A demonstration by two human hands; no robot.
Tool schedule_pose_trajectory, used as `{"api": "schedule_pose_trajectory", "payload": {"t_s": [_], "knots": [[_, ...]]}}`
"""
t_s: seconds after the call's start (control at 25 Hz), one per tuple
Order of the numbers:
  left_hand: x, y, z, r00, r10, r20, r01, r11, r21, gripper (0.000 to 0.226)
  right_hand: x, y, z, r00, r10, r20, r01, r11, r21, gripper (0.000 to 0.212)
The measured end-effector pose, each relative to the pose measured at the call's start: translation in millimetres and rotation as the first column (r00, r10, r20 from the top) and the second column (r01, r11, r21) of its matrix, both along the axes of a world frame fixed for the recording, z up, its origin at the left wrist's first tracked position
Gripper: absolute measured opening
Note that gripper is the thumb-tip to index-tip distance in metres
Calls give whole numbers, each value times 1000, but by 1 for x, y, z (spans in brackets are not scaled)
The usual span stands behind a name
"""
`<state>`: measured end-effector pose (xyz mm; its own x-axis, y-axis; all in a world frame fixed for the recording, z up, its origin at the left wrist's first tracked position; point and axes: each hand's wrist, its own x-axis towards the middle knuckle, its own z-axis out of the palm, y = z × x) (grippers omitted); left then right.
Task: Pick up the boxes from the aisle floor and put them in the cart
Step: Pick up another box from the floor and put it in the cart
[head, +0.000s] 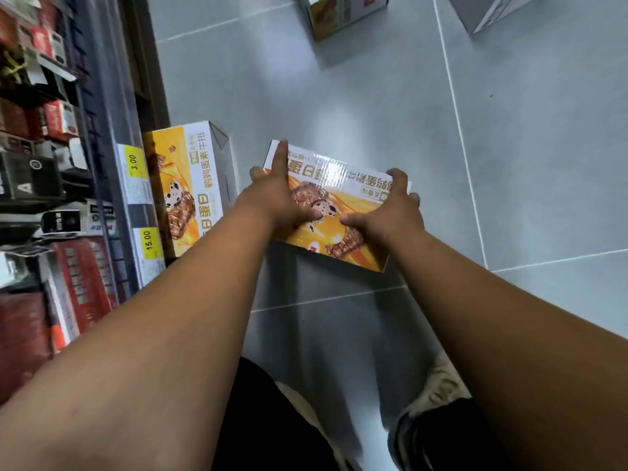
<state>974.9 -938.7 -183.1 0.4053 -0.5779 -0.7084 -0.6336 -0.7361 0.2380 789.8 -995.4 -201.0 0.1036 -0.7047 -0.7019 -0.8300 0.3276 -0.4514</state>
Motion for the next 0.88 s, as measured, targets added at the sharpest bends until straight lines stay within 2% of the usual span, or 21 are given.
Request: {"api": "schedule_pose_trajectory", "payload": {"t_s": [0.16,0.32,0.64,0.76,0.88], "knots": [[-11,-5,86,997,74,20,-72,994,-83,135,-10,-20,89,999,51,-8,-51,996,-77,123],[-30,-30,214,994,109,-5,-109,982,-157,139,-31,-44,222,997,71,-29,-75,983,-165,127],[-75,-76,524,995,28,100,3,955,-297,131,-87,-82,530,997,-2,71,26,937,-348,139],[-95,-95,649,990,3,140,53,915,-400,123,-116,-99,649,993,-14,119,62,912,-405,141],[-115,-108,742,989,-8,146,79,873,-482,119,-142,-115,741,992,10,126,51,881,-470,142]]}}
